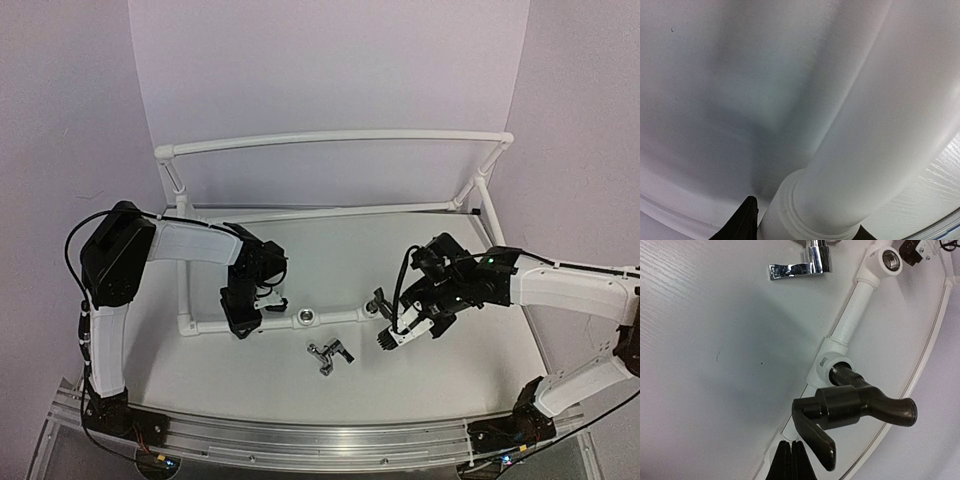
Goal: Install the water faucets
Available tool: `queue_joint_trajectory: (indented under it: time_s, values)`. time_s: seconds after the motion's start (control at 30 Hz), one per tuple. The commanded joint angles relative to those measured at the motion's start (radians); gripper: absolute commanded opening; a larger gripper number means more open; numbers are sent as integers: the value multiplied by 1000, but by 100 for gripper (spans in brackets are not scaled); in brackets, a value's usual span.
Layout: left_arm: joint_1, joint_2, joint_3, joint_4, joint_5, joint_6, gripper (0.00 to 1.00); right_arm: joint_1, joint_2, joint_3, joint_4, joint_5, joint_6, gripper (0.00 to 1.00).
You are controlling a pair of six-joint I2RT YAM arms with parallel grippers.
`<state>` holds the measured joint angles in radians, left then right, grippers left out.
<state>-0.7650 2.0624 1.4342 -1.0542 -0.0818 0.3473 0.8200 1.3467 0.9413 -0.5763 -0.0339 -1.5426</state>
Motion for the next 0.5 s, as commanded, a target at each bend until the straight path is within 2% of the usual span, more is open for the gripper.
queue_joint_trajectory:
  time_s: [0.0,0.1,0.13,0.27,0.47]
  values:
    - [23,30,9,135,183,-233,14,14,24,-5,36,28,-63,14]
    - [22,27,2,138,183,-233,14,14,28,-4,36,34,-56,30]
    - [23,25,-1,139,183,-233,14,14,25,-8,38,43,-57,32]
    - [23,22,-7,144,185,-232,14,14,25,-15,41,74,-13,35]
    - [23,34,7,142,187,-230,14,15,37,-35,53,58,12,33]
